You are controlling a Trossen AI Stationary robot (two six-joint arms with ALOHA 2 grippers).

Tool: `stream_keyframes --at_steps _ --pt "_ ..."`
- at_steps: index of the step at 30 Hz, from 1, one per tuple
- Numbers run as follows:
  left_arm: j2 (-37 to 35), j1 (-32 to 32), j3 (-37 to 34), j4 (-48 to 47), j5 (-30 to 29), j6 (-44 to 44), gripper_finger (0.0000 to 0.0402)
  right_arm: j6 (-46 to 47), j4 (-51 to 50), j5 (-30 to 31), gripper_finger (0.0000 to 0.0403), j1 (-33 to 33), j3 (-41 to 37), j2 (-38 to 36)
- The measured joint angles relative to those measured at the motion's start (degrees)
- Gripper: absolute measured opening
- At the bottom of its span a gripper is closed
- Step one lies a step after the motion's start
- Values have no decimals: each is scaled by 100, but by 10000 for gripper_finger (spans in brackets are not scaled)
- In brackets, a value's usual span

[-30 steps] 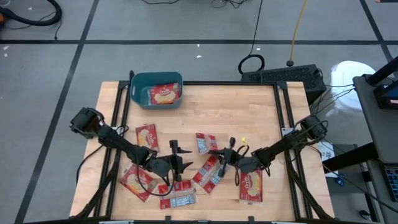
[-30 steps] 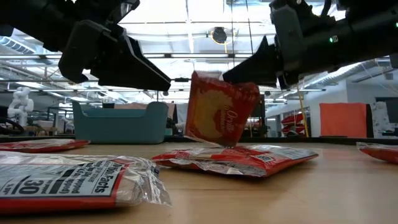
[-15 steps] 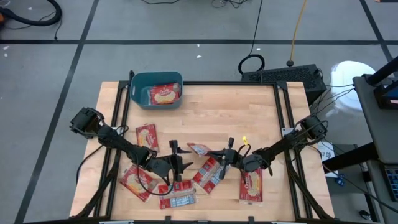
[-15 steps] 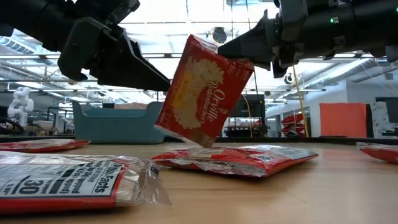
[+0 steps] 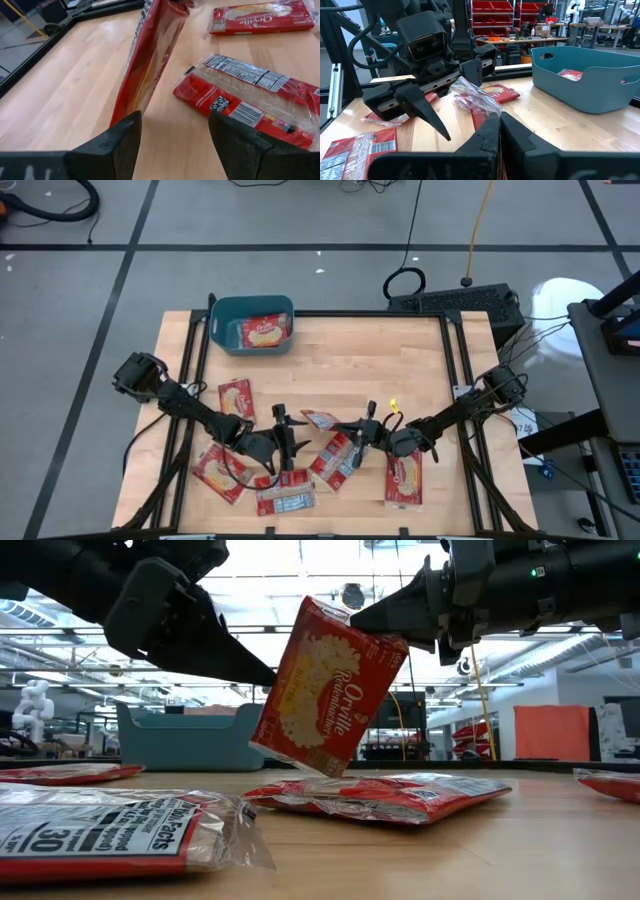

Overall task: Sort popcorn bags into baskets
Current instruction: Put the red popcorn bag into the blue bin

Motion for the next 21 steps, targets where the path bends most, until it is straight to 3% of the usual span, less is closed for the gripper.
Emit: stream_keyframes --at_steps 13,21 --pt "416 273 0 109 -210 25 332 2 -2 11 0 -2 0 0" --pt "376 244 -2 781 -533 492 317 2 -10 7 0 -2 0 0"
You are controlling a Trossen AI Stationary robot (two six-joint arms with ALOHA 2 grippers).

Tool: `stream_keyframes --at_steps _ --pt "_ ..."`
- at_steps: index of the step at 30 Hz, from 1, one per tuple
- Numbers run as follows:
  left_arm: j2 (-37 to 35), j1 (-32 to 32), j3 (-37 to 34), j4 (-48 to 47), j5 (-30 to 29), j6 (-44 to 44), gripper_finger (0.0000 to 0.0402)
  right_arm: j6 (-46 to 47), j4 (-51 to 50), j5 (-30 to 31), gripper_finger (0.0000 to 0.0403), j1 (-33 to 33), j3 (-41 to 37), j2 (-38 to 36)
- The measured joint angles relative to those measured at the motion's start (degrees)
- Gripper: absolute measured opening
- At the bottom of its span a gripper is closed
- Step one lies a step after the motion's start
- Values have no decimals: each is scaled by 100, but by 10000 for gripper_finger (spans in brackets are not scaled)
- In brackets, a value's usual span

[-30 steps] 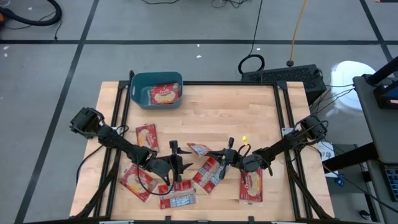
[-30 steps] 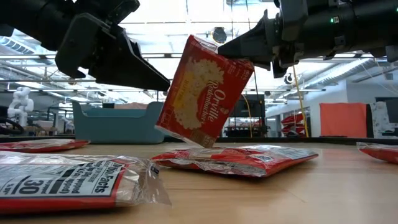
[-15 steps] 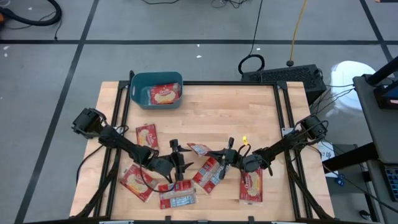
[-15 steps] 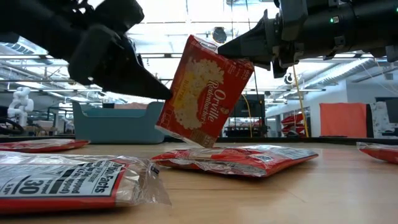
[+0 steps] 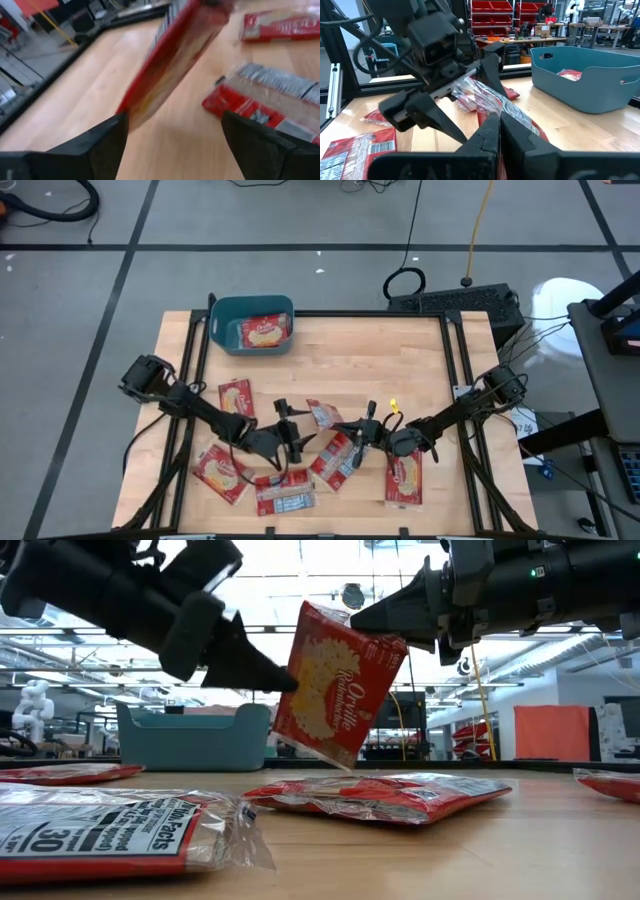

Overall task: Sort popcorn bags into baskets
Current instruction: Put the red popcorn bag into the blue bin

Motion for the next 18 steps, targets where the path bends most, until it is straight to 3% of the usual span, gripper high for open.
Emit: stream_keyframes --at_steps 10,18 --pt "0 -9 0 93 -154 318 266 277 -276 -17 0 -2 0 -4" --pt "0 46 0 148 -32 444 287 271 -265 -208 0 -3 0 -4"
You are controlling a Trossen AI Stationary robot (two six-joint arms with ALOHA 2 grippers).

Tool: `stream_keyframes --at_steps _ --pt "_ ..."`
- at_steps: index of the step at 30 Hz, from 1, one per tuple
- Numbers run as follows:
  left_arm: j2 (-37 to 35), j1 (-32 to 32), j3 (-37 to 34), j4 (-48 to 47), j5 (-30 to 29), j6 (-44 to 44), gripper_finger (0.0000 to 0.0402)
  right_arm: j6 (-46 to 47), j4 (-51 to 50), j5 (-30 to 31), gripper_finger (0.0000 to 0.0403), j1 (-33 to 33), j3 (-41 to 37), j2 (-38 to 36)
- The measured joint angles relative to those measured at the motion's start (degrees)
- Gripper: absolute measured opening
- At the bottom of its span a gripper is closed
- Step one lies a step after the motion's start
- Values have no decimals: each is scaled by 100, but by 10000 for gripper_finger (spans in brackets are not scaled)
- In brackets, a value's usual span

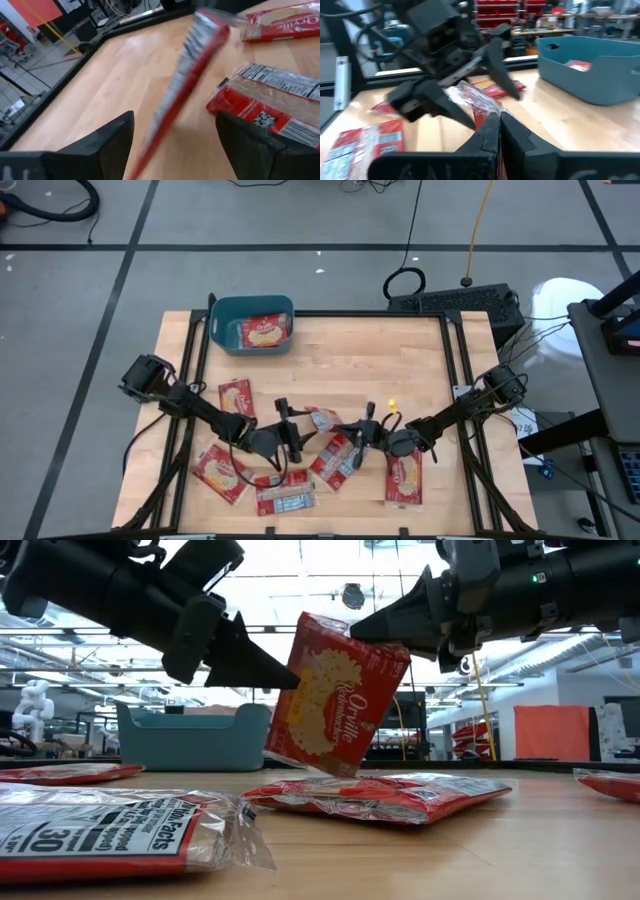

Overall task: Sort popcorn bags into baskets
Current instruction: Put the red popcorn bag into the blue bin

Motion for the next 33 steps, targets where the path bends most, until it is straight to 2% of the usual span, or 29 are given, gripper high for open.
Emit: stream_keyframes --at_steps 3,5,7,9,12,18,20,22,27,30,33 --pt "0 174 0 155 334 398 297 -292 61 -371 0 -19 0 0" --pt "0 348 0 277 966 682 295 -425 59 -442 0 -17 0 0" --pt "0 526 0 305 1566 837 282 -528 79 -459 0 -19 0 0" --pt "0 647 0 285 1806 856 259 -579 106 -524 0 -22 0 0" --pt "0 691 0 284 1865 931 203 -711 123 -528 0 -40 0 0" --pt "0 545 0 300 1875 1452 54 -1129 311 -509 3 -89 -2 0" --pt "0 502 0 310 1878 1493 20 -1321 438 -497 12 -87 -2 0" --pt "-32 465 0 269 1878 1419 19 -1488 607 -324 27 -36 -2 0" --pt "-166 302 -2 285 1771 960 53 -2172 1018 154 87 208 0 0" --pt "-413 185 1 344 1649 574 52 -2521 1226 864 127 390 0 0" --pt "-766 37 -2 150 1588 389 32 -2731 1422 1481 157 543 0 0"
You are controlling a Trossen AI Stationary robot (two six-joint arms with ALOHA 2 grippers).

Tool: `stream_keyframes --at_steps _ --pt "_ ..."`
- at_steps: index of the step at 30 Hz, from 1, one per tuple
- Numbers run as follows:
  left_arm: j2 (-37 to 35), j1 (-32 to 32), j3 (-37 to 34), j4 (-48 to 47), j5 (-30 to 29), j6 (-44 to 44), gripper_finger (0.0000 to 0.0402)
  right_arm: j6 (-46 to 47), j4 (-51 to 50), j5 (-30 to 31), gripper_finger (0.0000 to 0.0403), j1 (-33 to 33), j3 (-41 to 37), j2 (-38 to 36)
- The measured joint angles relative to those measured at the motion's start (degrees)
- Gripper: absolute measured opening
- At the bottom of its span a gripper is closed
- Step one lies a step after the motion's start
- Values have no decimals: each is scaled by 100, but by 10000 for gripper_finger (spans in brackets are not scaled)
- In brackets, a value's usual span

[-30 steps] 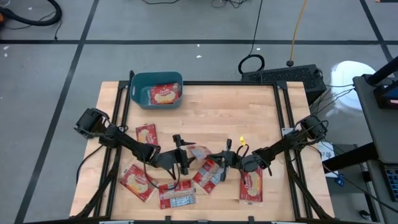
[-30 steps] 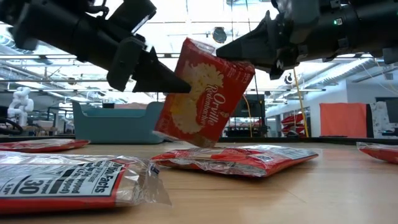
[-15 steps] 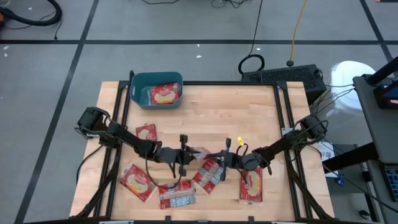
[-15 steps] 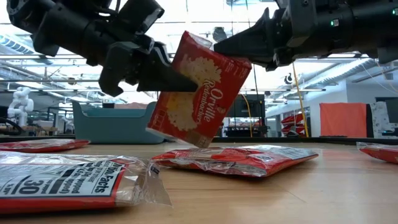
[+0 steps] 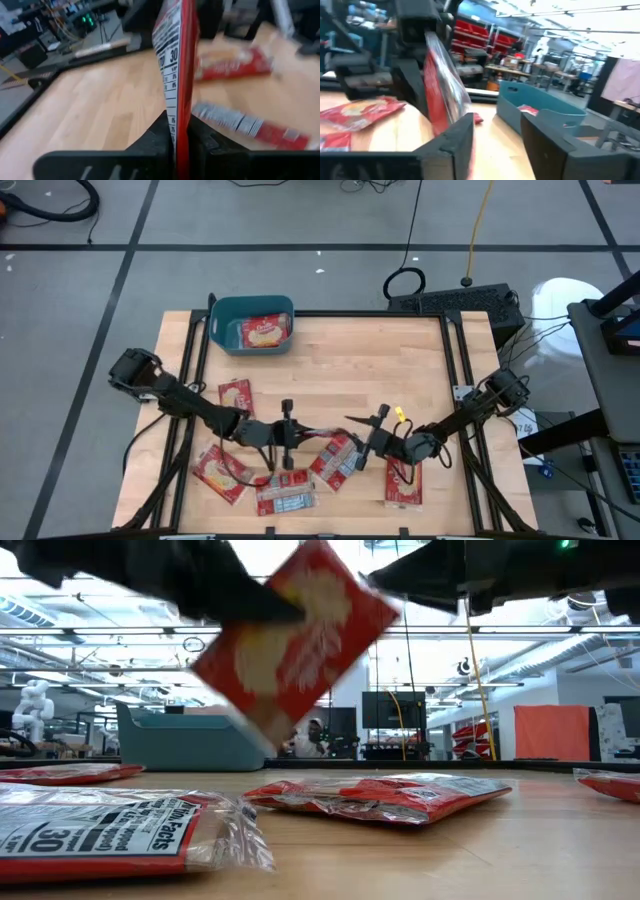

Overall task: Sort popcorn bags into baskets
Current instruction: Put the red popcorn bag into the blue bin

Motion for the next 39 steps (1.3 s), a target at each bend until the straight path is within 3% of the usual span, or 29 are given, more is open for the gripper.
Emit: stream_keyframes --at_steps 8,15,20,23,28,39 --pt "-1167 -419 0 -375 -17 11 23 -219 522 126 199 199 0 -2" --pt "-1648 -550 2 1079 -31 844 38 609 239 -1221 201 -148 -2 -2" --pt "-1574 -523 2 2047 630 1248 19 853 454 -2369 201 -410 -2 -2" --pt "-1429 -465 4 2401 945 1338 22 924 682 -2759 201 -505 -1 -2" --pt "-1020 -434 4 3206 1092 1516 40 826 754 -2903 201 -524 236 0" --pt "-190 -194 4 4522 1643 1591 24 366 693 -3068 201 -568 1098 443"
